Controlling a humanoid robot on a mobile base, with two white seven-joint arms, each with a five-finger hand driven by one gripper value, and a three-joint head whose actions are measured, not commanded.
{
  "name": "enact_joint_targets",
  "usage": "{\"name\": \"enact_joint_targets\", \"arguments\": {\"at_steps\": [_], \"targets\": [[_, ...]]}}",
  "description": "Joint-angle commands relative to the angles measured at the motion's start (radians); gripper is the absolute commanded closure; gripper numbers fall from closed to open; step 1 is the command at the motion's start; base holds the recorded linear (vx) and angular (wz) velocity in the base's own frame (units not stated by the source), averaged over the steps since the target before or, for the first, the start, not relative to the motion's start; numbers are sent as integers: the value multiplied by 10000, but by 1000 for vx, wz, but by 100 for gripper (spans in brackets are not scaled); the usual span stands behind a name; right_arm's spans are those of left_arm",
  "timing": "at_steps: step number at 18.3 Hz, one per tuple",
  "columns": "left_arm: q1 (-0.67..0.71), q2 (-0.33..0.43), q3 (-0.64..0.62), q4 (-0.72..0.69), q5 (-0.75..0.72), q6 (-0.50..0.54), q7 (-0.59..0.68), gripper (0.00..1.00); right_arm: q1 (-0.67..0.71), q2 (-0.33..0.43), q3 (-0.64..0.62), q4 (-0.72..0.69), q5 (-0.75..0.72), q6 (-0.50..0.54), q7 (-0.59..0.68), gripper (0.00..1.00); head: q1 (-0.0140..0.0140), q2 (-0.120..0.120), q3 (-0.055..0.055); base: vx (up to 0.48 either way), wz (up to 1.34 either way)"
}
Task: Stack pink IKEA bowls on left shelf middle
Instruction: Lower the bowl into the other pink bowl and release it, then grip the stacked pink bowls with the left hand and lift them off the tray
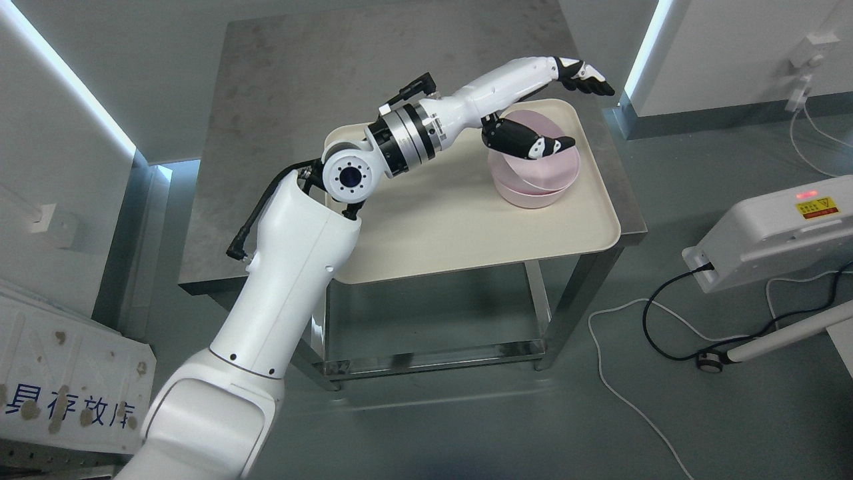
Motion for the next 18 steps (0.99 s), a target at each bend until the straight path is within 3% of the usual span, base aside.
{"name": "enact_joint_targets", "arguments": {"at_steps": [1, 4, 12, 18], "targets": [[1635, 169, 336, -1041, -935, 460, -8, 40, 15, -175, 0, 0, 0, 4, -2, 0, 0, 0, 0, 0, 0], [2051, 169, 336, -1041, -967, 1059, 8, 39, 0, -175, 0, 0, 0, 4, -2, 0, 0, 0, 0, 0, 0], [1822, 169, 428, -1454, -1027, 1290, 84, 34, 0, -175, 0, 0, 0, 4, -2, 0, 0, 0, 0, 0, 0], [855, 169, 413, -1470, -3235, 1796, -694, 40, 0, -175, 0, 0, 0, 4, -2, 0, 0, 0, 0, 0, 0]]}}
